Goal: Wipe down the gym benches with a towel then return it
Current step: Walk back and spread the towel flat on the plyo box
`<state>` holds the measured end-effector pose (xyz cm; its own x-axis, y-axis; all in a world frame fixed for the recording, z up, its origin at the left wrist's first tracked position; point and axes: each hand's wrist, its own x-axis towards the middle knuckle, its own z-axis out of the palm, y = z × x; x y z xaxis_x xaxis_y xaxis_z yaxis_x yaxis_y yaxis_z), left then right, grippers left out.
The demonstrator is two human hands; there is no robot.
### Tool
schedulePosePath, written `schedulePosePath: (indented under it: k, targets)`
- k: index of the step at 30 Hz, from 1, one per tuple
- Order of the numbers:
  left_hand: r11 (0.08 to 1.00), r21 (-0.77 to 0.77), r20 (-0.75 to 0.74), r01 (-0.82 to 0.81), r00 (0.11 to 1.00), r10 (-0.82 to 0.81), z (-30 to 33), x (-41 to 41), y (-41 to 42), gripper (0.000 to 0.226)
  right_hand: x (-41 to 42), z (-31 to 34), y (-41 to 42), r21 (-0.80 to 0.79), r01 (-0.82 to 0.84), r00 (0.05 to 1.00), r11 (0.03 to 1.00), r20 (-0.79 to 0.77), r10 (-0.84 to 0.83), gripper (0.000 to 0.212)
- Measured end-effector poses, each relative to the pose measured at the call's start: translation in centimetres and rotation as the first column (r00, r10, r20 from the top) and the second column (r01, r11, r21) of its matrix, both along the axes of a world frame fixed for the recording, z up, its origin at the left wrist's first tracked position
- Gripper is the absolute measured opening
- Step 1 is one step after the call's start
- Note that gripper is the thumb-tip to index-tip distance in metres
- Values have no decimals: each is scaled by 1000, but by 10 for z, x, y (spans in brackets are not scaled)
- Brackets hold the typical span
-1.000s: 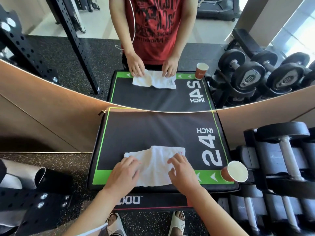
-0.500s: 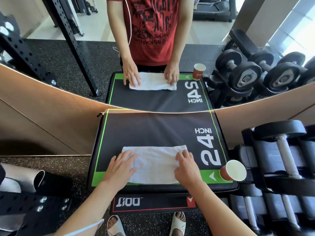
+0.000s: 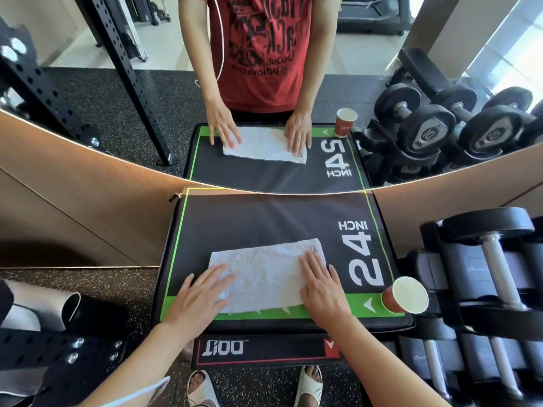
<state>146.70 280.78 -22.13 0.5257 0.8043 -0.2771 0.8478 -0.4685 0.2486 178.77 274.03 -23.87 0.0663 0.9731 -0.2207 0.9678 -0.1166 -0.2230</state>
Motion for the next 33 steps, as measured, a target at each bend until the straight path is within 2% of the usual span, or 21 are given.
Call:
schedulePosePath:
  k: [5, 9, 14, 16, 19, 22, 25, 28, 33]
  targets:
    - [1000, -2, -1, -31, 1000, 31, 6, 15, 24, 60, 7, 4, 38, -28, -2, 1000, 1000, 22, 2, 72]
    - [998, -41, 25, -49, 998, 50, 3, 12, 39, 61, 4, 7, 35, -15, 0, 1000, 1000, 4, 0, 70]
    - [963, 218, -59, -159, 983, 176, 6, 17, 44, 78, -15, 15, 14, -14, 50, 994, 999, 102, -48, 55]
    - [962, 240, 4, -127, 992, 130, 10, 29, 34, 64, -24, 16, 6, 47, 32, 991, 998, 126, -37, 39]
    - [983, 185, 127, -15, 992, -8, 6, 46, 11, 53, -24, 16, 7, 186, -18, 996, 982, 89, 1, 24]
    - [991, 96, 125, 92, 987, -103, -1, 59, -8, 49, -25, 16, 29, 221, -126, 990, 967, -29, 135, 46]
    - [989, 94, 101, 112, 988, -121, -4, 62, -11, 48, -25, 14, 51, 102, -276, 953, 956, -102, 286, 59]
    - [988, 116, 92, 104, 989, -115, -4, 53, -5, 45, -15, 12, 56, 48, -292, 950, 955, -106, 295, 55]
    - [1000, 19, 31, -5, 999, 4, 7, 57, 10, 46, -10, 8, 32, 75, -206, 974, 976, -81, 212, 57]
